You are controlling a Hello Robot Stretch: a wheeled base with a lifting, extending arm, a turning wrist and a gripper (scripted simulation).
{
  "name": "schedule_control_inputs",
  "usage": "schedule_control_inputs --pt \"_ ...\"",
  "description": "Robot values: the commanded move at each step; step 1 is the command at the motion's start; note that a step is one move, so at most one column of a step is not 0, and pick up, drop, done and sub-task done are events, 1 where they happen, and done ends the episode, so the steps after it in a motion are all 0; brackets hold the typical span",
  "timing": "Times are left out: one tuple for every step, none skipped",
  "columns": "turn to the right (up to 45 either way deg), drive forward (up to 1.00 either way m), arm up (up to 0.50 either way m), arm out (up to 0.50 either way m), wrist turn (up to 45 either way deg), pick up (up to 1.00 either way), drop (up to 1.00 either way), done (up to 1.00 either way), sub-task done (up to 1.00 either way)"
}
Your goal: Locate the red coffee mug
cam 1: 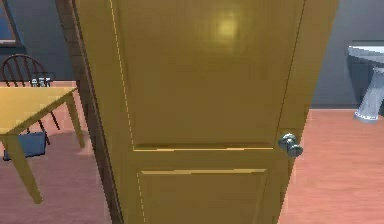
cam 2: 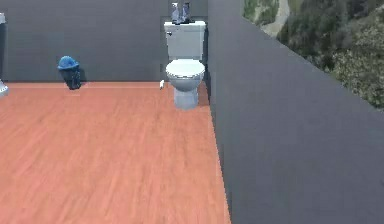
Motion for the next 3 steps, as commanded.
schedule_control_inputs --pt "0.0 0.2 0.0 0.0 0.0 0.0 0.0 0.0 0.0" --pt "-33.0 0.0 0.0 0.0 0.0 0.0 0.0 0.0 0.0" --pt "0.0 0.25 0.0 0.0 0.0 0.0 0.0 0.0 0.0"
